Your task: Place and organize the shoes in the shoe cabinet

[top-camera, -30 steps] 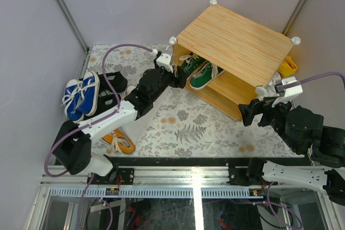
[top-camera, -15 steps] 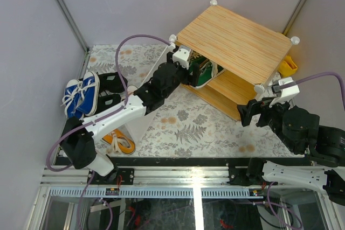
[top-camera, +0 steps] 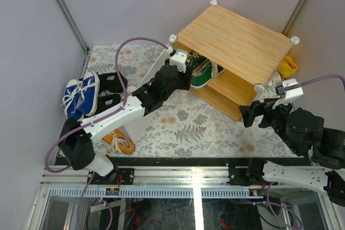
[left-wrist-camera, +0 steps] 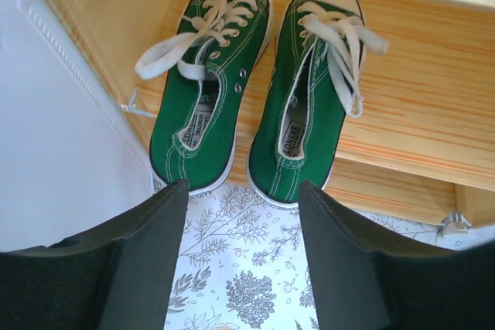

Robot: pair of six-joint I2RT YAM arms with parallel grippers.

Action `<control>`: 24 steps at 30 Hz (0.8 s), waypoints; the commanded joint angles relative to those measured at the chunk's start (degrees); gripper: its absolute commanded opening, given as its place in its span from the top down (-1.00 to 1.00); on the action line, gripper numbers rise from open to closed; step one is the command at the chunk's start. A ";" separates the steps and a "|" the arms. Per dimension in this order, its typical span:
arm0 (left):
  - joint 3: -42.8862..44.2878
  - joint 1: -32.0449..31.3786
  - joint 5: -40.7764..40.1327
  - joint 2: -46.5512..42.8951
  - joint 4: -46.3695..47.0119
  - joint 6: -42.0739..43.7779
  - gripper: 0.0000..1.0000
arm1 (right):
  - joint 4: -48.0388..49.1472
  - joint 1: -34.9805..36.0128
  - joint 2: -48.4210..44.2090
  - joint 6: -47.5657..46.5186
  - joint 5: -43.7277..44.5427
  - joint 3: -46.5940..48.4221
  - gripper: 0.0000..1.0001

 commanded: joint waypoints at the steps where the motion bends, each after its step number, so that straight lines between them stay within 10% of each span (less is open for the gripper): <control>1: -0.89 -0.22 -2.37 0.59 2.34 -1.23 -0.12 | 2.32 0.11 0.11 0.42 0.73 -0.43 -0.99; 24: 2.02 2.06 -9.61 11.09 13.24 2.31 -0.07 | 1.06 0.14 -2.07 0.45 2.61 -1.05 -0.99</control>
